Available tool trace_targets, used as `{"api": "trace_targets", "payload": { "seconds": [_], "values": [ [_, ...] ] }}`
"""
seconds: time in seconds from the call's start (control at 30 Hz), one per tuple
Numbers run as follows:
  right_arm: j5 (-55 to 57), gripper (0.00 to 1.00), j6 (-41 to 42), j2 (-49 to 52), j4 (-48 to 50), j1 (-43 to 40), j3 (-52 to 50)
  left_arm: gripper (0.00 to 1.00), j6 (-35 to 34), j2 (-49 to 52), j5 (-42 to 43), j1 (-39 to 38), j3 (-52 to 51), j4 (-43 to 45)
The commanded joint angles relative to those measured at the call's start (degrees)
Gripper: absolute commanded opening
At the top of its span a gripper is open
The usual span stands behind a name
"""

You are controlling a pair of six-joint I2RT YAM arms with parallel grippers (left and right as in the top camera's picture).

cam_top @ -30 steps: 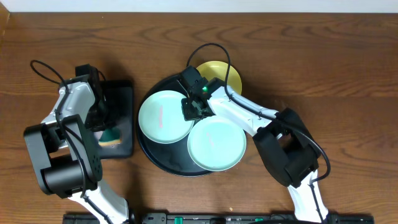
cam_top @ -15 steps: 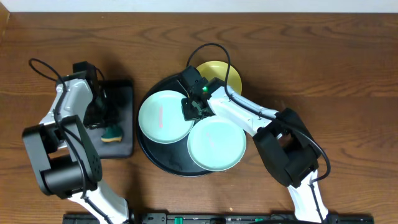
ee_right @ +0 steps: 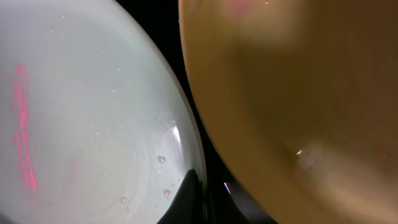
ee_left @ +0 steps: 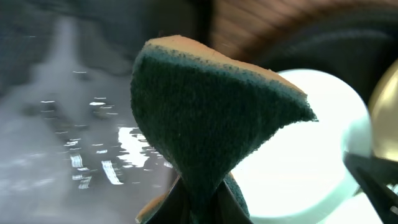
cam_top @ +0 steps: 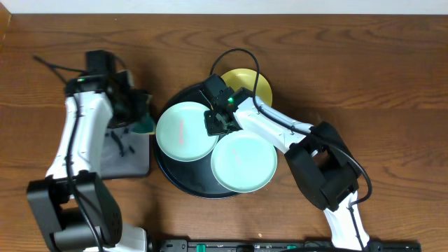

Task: Clean dirty plates on tray and stack at the side

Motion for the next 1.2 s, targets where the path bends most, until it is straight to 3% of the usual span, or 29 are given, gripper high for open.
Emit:
{"api": "trace_targets", "payload": {
  "seconds": [0.0,0.17,0.47,0.57,0.7,0.8,0.9,1.1,1.17],
  "values": [
    [1.51,0.01,-0.37,1.31,-0.24,0.48,0.24,0.07,-4.57,1.99,1.51,-4.02,-1.36,0.74],
    [1.51,0.01,-0.37,1.31,-0.22,0.48,0.24,0.08,-9.92,7.39,-2.86,-9.44,-1.38,1.88],
    [1.51,0.01,-0.37,1.31,-0.24,0.48,0.24,0.07,-10.4,15.34,-2.14,-12.09,-1.38,4.59],
    [1.51,0.01,-0.37,1.31,-0.17,0.48,0.24,0.07,-7.72,15.74,3.1,-12.09,-1.38,4.42],
    [1.51,0.01,-0.35,1.31,-0.02,0.48,0.24,0.08,3.87,15.74,19.71,-12.09,-1.36,4.59],
    [1.51,0.01,-0.37,1.31,-0.02,0.48,0.24,0.08,5.35,15.74,22.34,-12.07,-1.36,4.76],
    [1.51,0.01,-0.37,1.31,-0.02,0.48,0.24,0.08,-0.2,15.74,13.44,-12.04,-1.36,5.16],
    [1.53,0.01,-0.37,1.31,-0.04,0.48,0.24,0.07,-28.68,15.72,-27.19,-12.04,-1.36,-0.35],
    [1.51,0.01,-0.37,1.31,0.0,0.48,0.24,0.08,-29.97,15.72,-31.47,-12.04,-1.36,-1.7]
  ]
}}
